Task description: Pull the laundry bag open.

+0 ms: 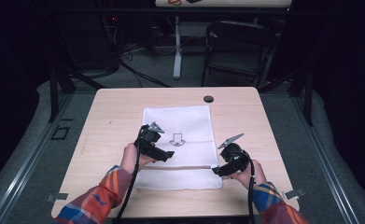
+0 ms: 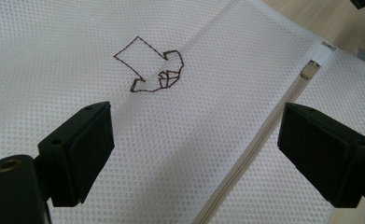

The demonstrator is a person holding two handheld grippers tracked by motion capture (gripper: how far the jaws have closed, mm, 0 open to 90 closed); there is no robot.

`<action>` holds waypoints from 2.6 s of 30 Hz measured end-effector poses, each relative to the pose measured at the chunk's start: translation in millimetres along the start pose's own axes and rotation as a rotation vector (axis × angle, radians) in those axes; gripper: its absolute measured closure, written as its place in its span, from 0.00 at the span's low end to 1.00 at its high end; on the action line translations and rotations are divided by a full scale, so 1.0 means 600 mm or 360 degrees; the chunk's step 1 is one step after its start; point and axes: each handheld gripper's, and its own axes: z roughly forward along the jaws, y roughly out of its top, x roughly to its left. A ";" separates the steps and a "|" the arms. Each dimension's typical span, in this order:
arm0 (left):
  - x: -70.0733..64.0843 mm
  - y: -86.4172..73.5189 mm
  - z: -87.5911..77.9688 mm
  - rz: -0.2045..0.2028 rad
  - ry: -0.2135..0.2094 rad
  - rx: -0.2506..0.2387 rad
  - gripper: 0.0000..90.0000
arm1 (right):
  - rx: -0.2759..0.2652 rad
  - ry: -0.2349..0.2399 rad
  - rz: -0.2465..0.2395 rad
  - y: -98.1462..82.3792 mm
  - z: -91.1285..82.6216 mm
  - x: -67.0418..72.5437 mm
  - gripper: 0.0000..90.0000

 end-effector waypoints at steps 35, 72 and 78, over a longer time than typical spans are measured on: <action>-0.072 0.015 0.063 0.0195 -0.0202 0.0029 0.20 | 0.0033 -0.0022 0.0014 0.001 0.062 -0.002 1.00; -0.127 0.036 0.157 0.0395 -0.0413 0.0159 0.72 | 0.0001 0.0063 0.0049 0.000 0.067 0.005 1.00; -0.136 0.036 0.172 0.0423 -0.0413 0.0169 0.77 | -0.0004 0.0065 0.0051 0.000 0.067 0.005 1.00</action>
